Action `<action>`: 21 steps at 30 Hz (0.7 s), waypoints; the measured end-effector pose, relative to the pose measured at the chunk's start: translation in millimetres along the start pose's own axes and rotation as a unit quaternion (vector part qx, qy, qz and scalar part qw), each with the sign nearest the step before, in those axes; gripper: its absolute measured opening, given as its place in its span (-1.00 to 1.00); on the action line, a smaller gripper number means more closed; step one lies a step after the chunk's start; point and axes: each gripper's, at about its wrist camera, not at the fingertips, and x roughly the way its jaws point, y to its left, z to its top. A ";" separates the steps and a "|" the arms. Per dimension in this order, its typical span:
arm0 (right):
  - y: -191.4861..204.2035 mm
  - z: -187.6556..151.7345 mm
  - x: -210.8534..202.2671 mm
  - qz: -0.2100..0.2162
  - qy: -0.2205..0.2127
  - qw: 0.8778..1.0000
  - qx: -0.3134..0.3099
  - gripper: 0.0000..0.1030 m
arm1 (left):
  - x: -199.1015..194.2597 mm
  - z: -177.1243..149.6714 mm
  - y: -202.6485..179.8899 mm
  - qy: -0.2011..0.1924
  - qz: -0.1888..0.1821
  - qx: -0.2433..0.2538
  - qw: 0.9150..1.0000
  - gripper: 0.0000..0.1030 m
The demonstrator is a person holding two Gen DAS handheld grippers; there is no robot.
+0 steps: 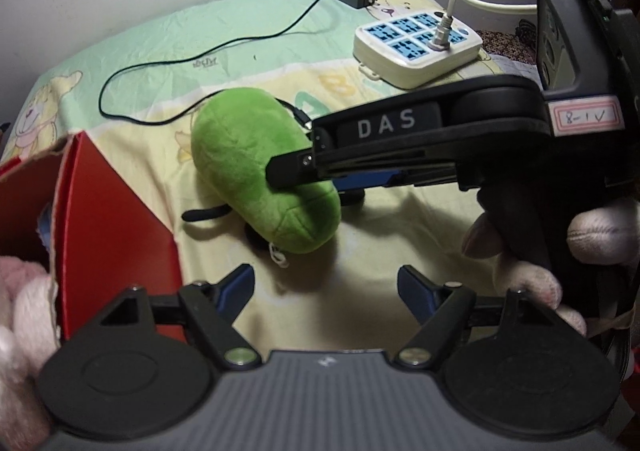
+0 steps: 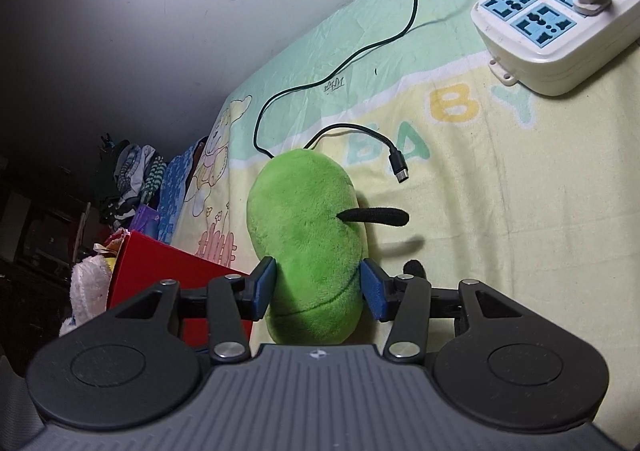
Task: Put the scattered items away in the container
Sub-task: 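Close the right gripper on the green pea plush's body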
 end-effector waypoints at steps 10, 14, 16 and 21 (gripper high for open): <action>-10.9 -14.9 -43.1 0.001 -0.014 1.000 0.027 -0.21 | -9.9 -11.2 -8.7 0.007 -0.041 0.026 0.999 0.64; -13.3 -31.5 -74.4 -0.026 -0.022 0.999 0.029 -0.21 | -14.4 -22.3 -13.8 0.017 -0.062 0.038 0.997 0.64; -13.6 -41.8 -89.0 -0.039 -0.026 0.999 0.027 -0.21 | -16.3 -28.4 -19.2 0.021 -0.065 0.049 0.996 0.64; -13.8 -75.7 -117.2 -0.073 -0.029 0.997 0.027 -0.21 | -20.4 -45.8 -33.1 0.025 -0.055 0.084 0.995 0.58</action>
